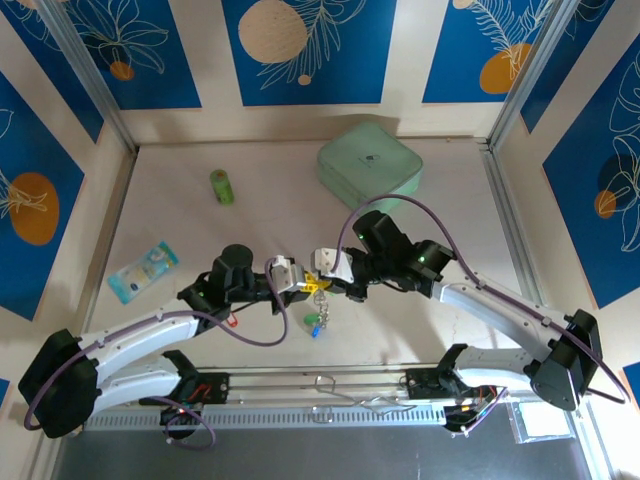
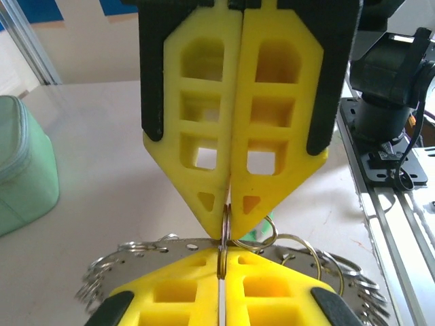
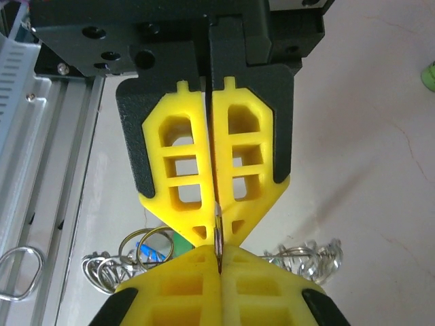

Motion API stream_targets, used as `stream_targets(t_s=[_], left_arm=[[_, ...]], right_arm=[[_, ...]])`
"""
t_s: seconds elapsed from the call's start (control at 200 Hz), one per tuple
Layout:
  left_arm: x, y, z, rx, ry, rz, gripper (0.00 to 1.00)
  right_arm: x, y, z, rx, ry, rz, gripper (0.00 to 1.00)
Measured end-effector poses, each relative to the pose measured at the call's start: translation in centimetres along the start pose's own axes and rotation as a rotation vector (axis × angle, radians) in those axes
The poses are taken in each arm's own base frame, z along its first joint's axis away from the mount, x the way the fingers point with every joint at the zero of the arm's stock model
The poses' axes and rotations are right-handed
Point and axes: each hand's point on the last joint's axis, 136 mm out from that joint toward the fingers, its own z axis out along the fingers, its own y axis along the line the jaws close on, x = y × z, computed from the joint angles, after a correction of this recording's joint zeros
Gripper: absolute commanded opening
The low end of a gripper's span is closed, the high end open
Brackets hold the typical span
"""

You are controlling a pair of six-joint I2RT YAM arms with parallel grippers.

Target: Put the keys on the keyring

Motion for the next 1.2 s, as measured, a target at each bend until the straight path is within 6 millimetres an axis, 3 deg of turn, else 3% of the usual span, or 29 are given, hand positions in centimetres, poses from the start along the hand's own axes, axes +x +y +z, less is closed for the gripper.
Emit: stream_targets(t_s=[0.105,0.185,0.28,0.425,0.835,1.2], left_arm=[[0.0,-0.1,0.0,0.008,0.003,-0.003,0.00],[-0.1,-0.1,0.0,0.008,0.000,-0.003,0.00],[-0.7,0.1,0.0,0.000,-0.023,0.004,0.00],[-1.6,0.3,-0.2,-0.017,-0.081,0.002,0.00],[-1.7,0.3,-0.2,-0.031,-0.157,-0.062,0.00],[-2.5,0.4,-0.4,-0.034,-0.193,-0.061,0.00]], right_arm=[[0.1,0.1,0.0,-0.003,0.018,-0.017,0.00],[0.0,0.0,-0.2,0.001,0.013,-0.009,0.23],[-0.4,-0.3,-0.9,0.009,-0.059,0.029,0.34],[-0.2,-1.2,-3.0,0.054,-0.186,0.116,0.38],[1.2,0.0,-1.8,0.015,-0.200,0.201,0.36],[1.3,-0.1,-1.2,0.006,-0.192,0.207,0.06]])
